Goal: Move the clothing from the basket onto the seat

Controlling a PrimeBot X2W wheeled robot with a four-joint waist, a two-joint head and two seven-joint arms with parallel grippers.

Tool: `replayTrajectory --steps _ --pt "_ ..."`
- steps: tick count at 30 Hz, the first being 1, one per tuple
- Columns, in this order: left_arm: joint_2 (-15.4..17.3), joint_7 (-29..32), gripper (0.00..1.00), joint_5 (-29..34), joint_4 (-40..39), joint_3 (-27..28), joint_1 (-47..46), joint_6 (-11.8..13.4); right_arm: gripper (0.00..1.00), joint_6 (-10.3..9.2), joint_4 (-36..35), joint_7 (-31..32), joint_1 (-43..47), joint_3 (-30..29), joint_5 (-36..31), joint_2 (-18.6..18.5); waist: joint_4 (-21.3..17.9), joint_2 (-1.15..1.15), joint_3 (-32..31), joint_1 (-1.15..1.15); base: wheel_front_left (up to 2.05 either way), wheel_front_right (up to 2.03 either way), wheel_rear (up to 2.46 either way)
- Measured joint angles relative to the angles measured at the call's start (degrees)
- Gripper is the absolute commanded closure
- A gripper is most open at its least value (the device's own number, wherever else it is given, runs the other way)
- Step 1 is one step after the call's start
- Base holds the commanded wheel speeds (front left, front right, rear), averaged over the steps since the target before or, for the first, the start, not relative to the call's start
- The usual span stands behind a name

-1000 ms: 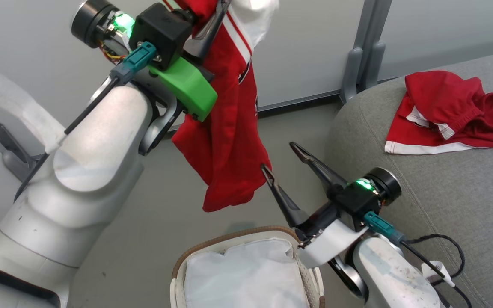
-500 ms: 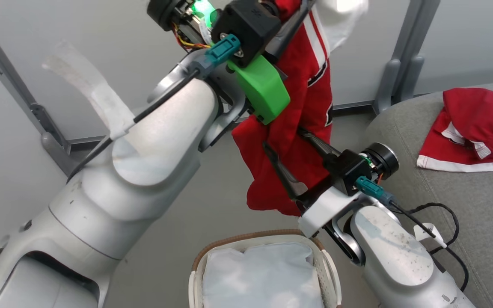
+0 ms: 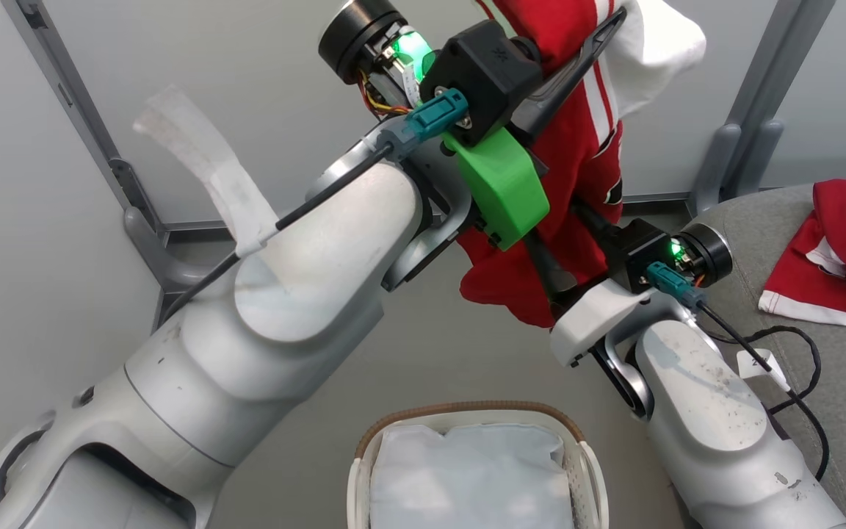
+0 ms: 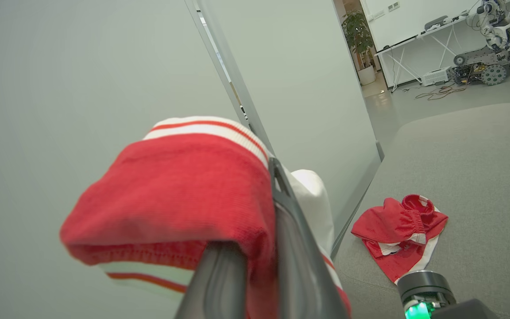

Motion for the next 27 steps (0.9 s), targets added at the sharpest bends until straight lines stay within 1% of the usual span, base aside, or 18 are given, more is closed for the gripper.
replayTrajectory --steps 1,2,3,15,19,20,22,24,25,26,27 --pt "0.1 0.0 1.00 -0.2 0.1 0.0 0.3 0.3 0.82 0.00 0.1 0.0 0.0 -0.3 -0.4 0.0 0.0 0.00 0.1 0.00 0.00 0.00 0.00" --pt "0.3 0.0 1.00 -0.4 0.2 0.1 0.7 0.4 0.95 0.01 0.1 0.0 0.0 -0.7 -0.6 0.0 -0.1 0.00 0.1 0.00 0.00 0.00 0.00" --pt "0.5 -0.1 1.00 -0.5 0.3 0.2 1.1 0.6 0.99 0.00 0.1 0.0 0.0 -1.1 -0.7 0.0 -0.2 0.00 0.1 0.00 0.00 0.00 0.00" --pt "4.5 -2.9 1.00 -3.1 3.0 2.3 6.8 1.9 1.00 0.00 -3.2 0.0 2.9 -0.5 -0.1 0.0 -2.9 0.00 0.5 0.00 0.00 0.00 0.00" --pt "5.4 -5.6 0.91 -4.9 4.4 3.2 10.7 2.2 1.00 0.00 -5.6 0.0 4.1 -1.5 0.3 0.0 -3.8 0.00 0.6 0.00 0.00 0.00 0.00" --pt "5.5 -6.2 0.86 -5.3 5.0 3.3 12.0 2.2 1.00 0.00 -6.1 0.0 4.5 -1.9 0.3 0.0 -4.0 0.00 0.6 0.00 0.00 0.00 0.00" --pt "5.6 -7.5 0.66 -5.8 5.9 3.4 14.5 2.2 1.00 0.00 -7.1 0.0 5.1 -2.5 0.3 0.0 -4.3 0.00 0.7 0.00 0.00 0.00 0.00" --pt "5.5 -8.7 0.44 -6.7 6.9 3.7 16.8 2.2 1.00 0.00 -7.8 0.0 5.4 -3.3 0.3 0.0 -4.6 0.00 0.8 0.00 0.00 0.00 0.00" --pt "5.5 -9.2 0.19 -7.0 7.4 3.8 18.1 2.2 1.00 0.00 -8.2 0.0 5.6 -3.8 0.2 0.0 -4.7 0.00 0.8 0.00 0.00 0.00 0.00" --pt "5.4 -9.5 0.00 -7.2 7.8 3.9 19.4 2.1 1.00 0.00 -8.6 0.0 6.0 -4.4 0.0 0.0 -4.8 0.00 0.9 0.00 0.00 0.00 0.00" --pt "5.2 -9.9 0.00 -7.5 8.2 4.0 20.3 1.9 1.00 0.00 -8.9 0.0 6.2 -4.8 -0.1 0.0 -4.9 0.00 0.9 0.00 0.00 0.00 0.00"
